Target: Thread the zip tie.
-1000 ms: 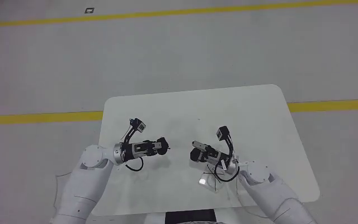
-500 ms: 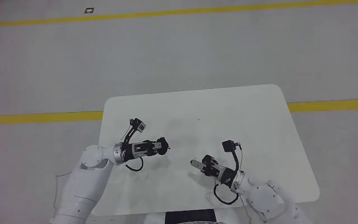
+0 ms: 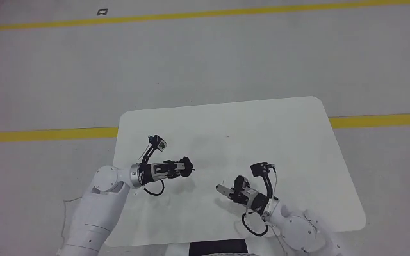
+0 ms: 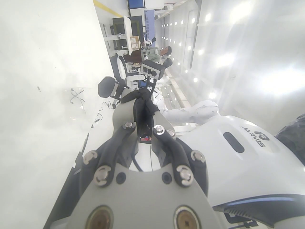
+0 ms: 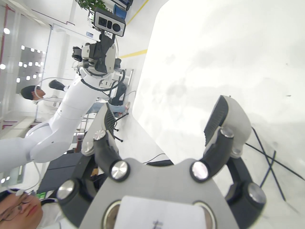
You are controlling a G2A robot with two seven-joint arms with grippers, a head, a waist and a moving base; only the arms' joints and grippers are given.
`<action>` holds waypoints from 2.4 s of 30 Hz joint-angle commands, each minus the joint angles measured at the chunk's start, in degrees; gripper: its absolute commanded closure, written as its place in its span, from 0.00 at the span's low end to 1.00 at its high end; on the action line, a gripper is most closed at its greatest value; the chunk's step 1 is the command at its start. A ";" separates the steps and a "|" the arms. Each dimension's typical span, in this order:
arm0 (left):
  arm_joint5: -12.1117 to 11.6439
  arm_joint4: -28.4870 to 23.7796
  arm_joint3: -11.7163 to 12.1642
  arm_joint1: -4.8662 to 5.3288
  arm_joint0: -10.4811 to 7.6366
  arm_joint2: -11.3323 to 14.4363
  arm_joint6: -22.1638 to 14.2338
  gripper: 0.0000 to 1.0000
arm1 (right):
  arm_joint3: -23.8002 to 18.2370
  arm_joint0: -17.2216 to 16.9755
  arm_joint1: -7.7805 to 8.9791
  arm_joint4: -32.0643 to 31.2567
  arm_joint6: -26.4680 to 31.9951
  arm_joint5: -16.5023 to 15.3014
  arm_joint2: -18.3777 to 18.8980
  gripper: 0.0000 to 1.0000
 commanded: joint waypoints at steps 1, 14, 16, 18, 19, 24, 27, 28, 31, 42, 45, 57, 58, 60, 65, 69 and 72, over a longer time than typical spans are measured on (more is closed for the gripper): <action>0.00 0.00 0.00 0.00 0.00 0.00 0.00 1.00 | -2.56 -1.34 0.49 -4.81 2.39 2.05 1.33 0.00; 0.00 0.00 0.00 0.00 0.00 0.00 0.00 1.00 | -11.07 -3.94 1.64 -24.14 17.79 14.81 0.66 0.00; 0.00 0.00 0.00 0.00 0.00 0.00 0.00 1.00 | -11.07 -3.94 1.64 -24.14 17.79 14.81 0.66 0.00; 0.00 0.00 0.00 0.00 0.00 0.00 0.00 1.00 | -10.98 -3.85 1.63 -24.23 17.63 14.64 0.63 0.00; 0.00 0.00 0.00 0.00 0.00 0.00 0.00 1.00 | -10.46 -3.48 1.67 -25.39 17.37 13.83 0.40 0.00; 0.00 0.00 0.00 0.00 0.00 0.00 0.00 1.00 | -10.23 -0.32 1.95 -35.97 24.42 10.34 -3.11 0.00; 0.00 0.00 0.00 0.00 0.00 0.00 0.00 1.00 | -10.57 1.51 1.98 -39.55 28.94 8.22 -4.93 0.00; 0.00 0.00 0.00 0.00 0.00 0.00 0.00 1.00 | -10.69 2.09 1.99 -40.27 30.26 7.41 -5.43 0.00; 0.00 0.00 0.00 0.00 0.00 0.00 0.00 1.00 | -10.86 3.59 1.89 -41.08 33.20 5.85 -6.81 0.00; 0.00 0.00 0.00 0.00 0.00 0.00 0.00 1.00 | -9.56 4.72 1.88 -41.68 34.62 4.00 -7.47 0.00; 0.00 0.00 0.00 0.00 0.00 0.00 0.00 1.00 | -8.85 6.09 1.89 -43.01 36.42 2.37 -7.91 0.00; 0.00 0.00 0.00 0.00 0.00 0.00 0.00 1.00 | -5.68 16.40 0.72 -47.53 48.57 -4.36 -14.55 0.00; 0.00 0.00 0.00 0.00 0.00 0.00 0.00 1.00 | -5.68 16.40 0.72 -47.53 48.57 -4.36 -14.55 0.00; 0.00 0.00 0.00 0.00 0.00 0.00 0.00 1.00 | -5.68 16.40 0.72 -47.53 48.57 -4.36 -14.55 0.00; 0.00 0.00 0.00 0.00 0.00 0.00 0.00 1.00 | -5.00 16.28 0.72 -47.48 47.54 -4.38 -14.53 0.00; 0.00 0.00 0.00 0.00 0.00 0.00 0.00 1.00 | -2.67 16.53 0.68 -46.36 47.29 -4.97 -14.35 0.00; 0.00 0.00 0.00 0.00 0.00 0.00 0.00 1.00 | -2.54 16.61 0.67 -46.21 47.37 -5.01 -14.33 0.00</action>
